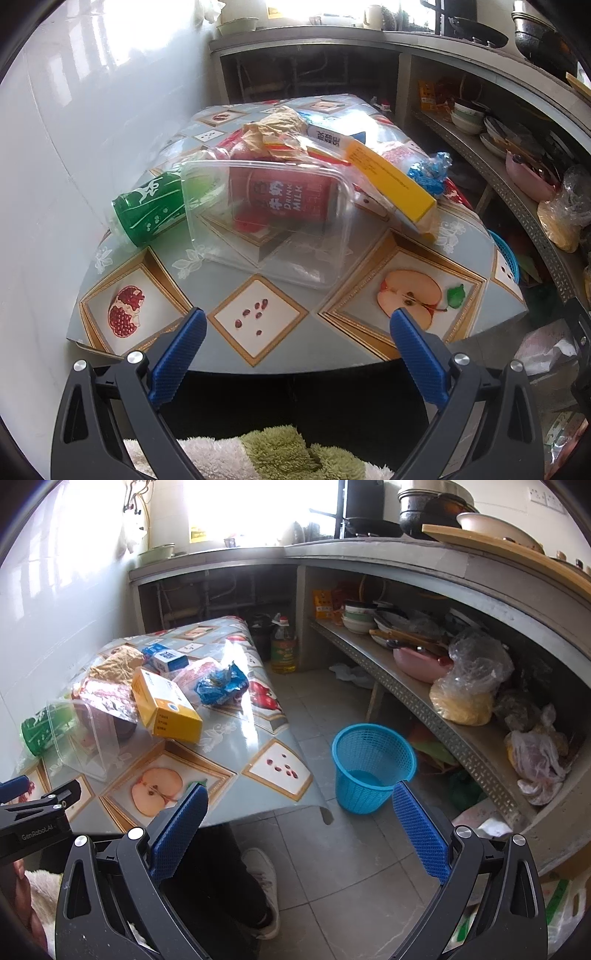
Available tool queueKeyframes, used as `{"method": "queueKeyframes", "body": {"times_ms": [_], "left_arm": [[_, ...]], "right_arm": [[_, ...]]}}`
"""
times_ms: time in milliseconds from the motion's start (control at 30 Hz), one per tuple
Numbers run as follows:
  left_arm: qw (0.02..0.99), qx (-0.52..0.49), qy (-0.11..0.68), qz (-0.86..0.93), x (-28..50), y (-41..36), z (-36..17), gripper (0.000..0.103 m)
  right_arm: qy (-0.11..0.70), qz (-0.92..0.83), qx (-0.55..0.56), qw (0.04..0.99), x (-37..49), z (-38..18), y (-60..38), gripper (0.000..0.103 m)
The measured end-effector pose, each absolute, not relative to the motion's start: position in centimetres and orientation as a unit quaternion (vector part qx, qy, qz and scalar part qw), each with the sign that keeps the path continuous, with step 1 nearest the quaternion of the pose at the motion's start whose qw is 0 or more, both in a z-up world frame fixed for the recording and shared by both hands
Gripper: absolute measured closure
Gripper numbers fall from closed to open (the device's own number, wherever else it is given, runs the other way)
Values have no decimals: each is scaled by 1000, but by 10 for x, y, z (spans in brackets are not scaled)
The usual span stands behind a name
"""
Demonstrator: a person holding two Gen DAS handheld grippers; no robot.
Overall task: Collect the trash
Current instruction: 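Move the right tool to the yellow medicine box and close around it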
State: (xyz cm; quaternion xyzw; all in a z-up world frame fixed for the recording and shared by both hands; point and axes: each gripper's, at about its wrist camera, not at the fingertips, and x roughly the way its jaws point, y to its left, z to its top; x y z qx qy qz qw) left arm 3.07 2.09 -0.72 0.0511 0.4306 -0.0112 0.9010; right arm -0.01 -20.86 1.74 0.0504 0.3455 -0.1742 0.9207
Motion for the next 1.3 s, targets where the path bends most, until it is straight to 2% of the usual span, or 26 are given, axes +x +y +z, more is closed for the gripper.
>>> {"method": "queueKeyframes", "body": {"times_ms": [267,500,733,900,1233,1300], "left_arm": [[929,27,363,61,62,82,12,5],[933,-1,342,109,83,150,20,5],[935,-28,352,16,94,175,4,5],[944,-59,318,-72,95,177,3,5],[949,86,273,-134,118,126,1,6],[948,108,263,-141,120,120,3,12]], "right_arm": [[321,-114,70,938,38,27,-178,8],[320,-61,64,943,63,24,-160,8],[334,-41,64,939,85,13,-151,8],[326,-36,59,943,95,15,-147,8],[331,-44,67,940,103,7,-154,8],[331,-47,68,940,103,6,-155,8]]}}
